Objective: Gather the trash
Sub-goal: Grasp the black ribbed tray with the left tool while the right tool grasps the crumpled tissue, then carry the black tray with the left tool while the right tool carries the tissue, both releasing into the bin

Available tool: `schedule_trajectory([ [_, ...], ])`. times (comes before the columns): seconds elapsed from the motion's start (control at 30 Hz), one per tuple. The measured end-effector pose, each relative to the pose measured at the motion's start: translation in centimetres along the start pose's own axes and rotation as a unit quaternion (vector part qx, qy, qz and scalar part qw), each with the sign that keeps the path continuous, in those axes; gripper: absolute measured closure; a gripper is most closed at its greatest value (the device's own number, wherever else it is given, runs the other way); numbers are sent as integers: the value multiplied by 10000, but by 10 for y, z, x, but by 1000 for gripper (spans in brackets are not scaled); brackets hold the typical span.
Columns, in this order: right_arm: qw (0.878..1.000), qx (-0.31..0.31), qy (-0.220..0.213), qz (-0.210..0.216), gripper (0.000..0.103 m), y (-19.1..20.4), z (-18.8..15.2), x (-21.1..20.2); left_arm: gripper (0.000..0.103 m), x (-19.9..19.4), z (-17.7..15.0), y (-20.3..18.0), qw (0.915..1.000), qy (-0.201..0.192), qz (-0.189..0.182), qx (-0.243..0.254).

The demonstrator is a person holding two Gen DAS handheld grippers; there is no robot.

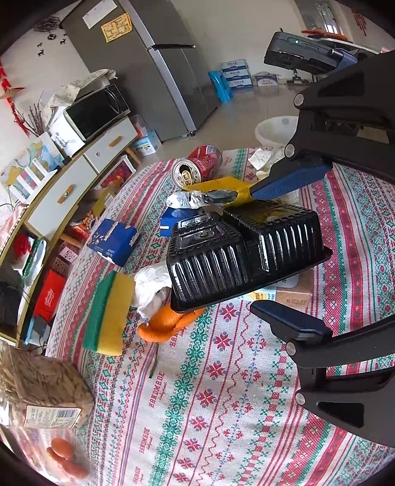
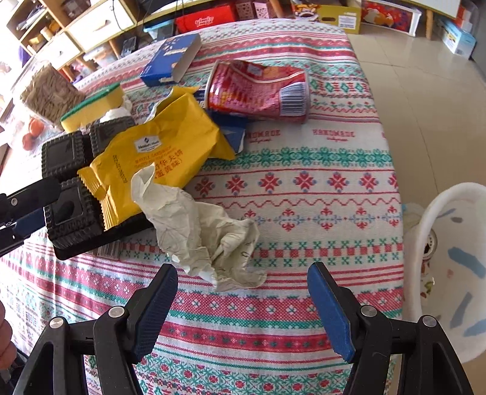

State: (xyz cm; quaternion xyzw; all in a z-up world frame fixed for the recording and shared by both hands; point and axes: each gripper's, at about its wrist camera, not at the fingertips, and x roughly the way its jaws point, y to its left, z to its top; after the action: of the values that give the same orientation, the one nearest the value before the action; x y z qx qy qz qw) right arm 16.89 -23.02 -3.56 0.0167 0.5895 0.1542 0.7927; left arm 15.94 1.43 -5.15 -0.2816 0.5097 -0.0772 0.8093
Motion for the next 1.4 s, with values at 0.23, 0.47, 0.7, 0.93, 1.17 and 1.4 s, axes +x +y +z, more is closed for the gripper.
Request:
schedule_trajectory([
  [0.23, 9996, -260, 83, -98, 28, 17, 4, 24, 58, 1, 1, 10, 9997, -23, -243, -95],
  [0.47, 9998, -163, 112, -9, 54, 15, 9, 30, 63, -12, -4, 11, 9992, -76, -393, -40],
  [0.7, 9997, -82, 105, 188, 77, 14, 6, 20, 67, -27, -9, 11, 9988, -132, -469, -29],
  [0.93, 9994, 97, -45, 332, 77, 6, 6, 2, 68, -48, -14, 6, 9987, -271, -422, 106],
  [1.17, 9986, 137, -60, 506, 77, 6, 1, -8, 68, -65, -13, 7, 9978, -353, -548, 74],
  [1.4, 9975, 152, -245, 648, 77, 5, 1, -24, 68, -83, -13, 0, 9974, -519, -465, 161],
])
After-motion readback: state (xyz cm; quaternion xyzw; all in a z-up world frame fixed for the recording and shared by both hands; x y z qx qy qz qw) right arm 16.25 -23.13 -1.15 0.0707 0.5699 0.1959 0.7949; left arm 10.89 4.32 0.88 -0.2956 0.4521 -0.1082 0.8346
